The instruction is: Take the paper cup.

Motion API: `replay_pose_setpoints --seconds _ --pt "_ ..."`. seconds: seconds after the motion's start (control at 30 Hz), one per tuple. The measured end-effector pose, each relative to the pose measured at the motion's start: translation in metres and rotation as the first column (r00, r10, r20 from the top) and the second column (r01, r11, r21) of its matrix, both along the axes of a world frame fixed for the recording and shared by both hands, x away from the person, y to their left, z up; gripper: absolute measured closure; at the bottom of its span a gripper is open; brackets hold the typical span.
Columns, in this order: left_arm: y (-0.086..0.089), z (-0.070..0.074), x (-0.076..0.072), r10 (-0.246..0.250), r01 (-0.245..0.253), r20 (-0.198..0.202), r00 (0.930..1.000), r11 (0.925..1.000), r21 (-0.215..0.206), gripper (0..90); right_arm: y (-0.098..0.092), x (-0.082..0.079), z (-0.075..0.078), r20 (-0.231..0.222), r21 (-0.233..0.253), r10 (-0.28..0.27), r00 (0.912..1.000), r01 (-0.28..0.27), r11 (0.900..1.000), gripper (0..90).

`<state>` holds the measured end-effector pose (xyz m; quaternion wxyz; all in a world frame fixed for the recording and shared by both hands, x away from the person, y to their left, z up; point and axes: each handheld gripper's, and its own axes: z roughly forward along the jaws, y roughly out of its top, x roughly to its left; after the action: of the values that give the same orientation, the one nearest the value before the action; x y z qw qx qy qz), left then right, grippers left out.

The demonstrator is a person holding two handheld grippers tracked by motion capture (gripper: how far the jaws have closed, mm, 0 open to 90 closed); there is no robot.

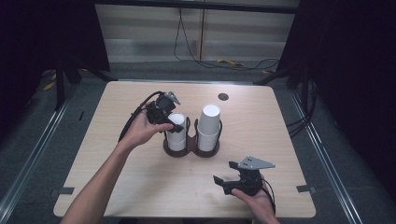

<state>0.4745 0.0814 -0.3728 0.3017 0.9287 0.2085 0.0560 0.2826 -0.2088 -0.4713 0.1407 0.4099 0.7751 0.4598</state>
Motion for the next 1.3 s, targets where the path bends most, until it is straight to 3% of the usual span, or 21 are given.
replay_pose_setpoints --seconds 1.3 --pt "0.017 0.024 -0.007 0.012 -0.009 0.040 0.9991 0.9963 -0.085 33.6 0.000 0.000 0.000 -0.005 -0.001 -0.004 1.0000 0.004 1.000 15.6"
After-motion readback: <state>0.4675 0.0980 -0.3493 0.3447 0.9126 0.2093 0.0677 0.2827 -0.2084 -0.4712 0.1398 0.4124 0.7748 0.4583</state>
